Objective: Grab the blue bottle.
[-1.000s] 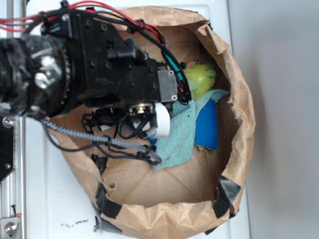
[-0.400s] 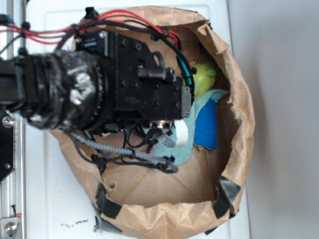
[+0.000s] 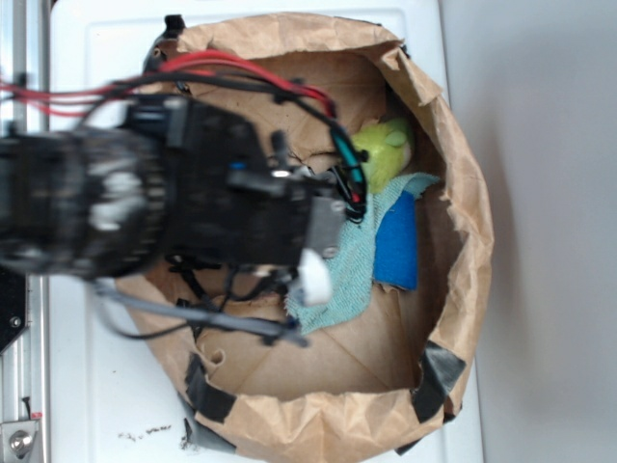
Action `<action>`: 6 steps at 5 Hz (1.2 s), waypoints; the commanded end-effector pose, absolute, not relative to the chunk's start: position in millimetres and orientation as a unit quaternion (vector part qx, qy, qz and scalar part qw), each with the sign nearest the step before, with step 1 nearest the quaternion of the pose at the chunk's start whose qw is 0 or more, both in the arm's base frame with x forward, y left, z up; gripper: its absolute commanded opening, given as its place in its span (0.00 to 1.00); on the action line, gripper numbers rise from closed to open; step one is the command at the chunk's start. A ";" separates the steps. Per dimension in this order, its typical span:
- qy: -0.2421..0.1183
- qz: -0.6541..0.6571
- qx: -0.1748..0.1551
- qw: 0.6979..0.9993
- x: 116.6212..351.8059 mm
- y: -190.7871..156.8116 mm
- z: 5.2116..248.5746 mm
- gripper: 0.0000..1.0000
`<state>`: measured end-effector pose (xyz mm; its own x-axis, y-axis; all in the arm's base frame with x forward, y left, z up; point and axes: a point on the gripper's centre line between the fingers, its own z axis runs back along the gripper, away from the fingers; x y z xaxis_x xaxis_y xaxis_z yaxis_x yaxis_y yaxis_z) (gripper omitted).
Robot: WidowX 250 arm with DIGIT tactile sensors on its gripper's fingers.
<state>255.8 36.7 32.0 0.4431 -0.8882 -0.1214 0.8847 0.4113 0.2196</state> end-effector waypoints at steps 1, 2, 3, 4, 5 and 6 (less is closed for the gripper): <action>-0.032 -0.511 0.144 0.847 258.9 37.2 43.0 0.00; -0.046 -0.447 0.156 0.880 277.4 44.5 65.1 0.00; -0.074 -0.328 0.135 0.932 291.1 58.8 108.2 0.00; -0.089 -0.234 0.100 0.963 287.2 73.7 137.8 0.00; -0.117 -0.164 0.044 0.979 281.6 86.9 158.7 0.00; -0.125 -0.145 0.010 0.981 283.3 85.0 176.8 0.00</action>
